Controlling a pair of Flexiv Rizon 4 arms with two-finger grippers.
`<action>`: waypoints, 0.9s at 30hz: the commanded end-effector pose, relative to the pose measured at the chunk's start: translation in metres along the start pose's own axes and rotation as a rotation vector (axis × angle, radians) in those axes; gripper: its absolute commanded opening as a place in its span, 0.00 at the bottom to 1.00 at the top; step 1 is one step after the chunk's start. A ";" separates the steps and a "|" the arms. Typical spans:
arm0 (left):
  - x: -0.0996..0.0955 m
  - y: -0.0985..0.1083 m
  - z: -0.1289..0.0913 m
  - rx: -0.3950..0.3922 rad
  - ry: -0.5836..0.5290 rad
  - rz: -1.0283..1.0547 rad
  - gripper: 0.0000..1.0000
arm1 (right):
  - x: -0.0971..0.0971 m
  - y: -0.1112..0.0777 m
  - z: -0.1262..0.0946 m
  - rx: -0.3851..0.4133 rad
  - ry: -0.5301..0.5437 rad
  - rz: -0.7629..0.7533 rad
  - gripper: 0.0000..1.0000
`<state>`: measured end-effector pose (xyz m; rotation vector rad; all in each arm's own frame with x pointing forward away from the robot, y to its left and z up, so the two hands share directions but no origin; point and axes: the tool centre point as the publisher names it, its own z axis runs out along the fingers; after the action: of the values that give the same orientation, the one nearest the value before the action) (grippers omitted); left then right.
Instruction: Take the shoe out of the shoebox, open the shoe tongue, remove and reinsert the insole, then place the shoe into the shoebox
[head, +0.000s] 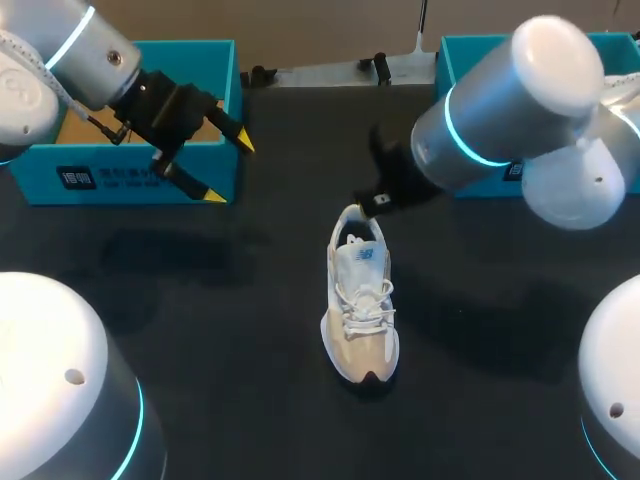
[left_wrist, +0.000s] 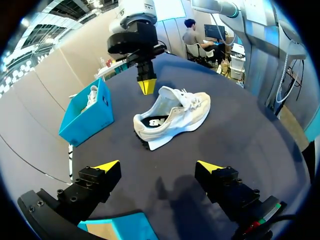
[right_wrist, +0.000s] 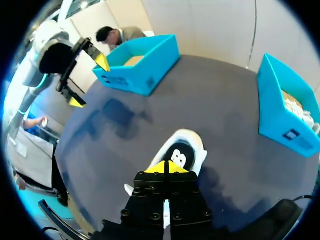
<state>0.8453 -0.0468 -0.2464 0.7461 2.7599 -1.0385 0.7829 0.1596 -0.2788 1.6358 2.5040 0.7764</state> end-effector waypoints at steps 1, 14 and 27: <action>0.001 -0.001 0.000 -0.004 -0.001 0.000 1.00 | 0.006 0.000 0.000 0.029 -0.102 0.041 0.00; 0.001 -0.001 0.000 -0.004 -0.001 0.000 1.00 | 0.006 -0.002 -0.001 0.022 -0.114 0.052 0.00; 0.001 -0.001 0.000 -0.004 -0.001 0.000 1.00 | -0.004 0.003 0.044 0.097 -0.175 0.191 0.00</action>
<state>0.8450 -0.0467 -0.2463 0.7458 2.7596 -1.0376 0.7921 0.1587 -0.3016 1.8985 2.3351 0.5303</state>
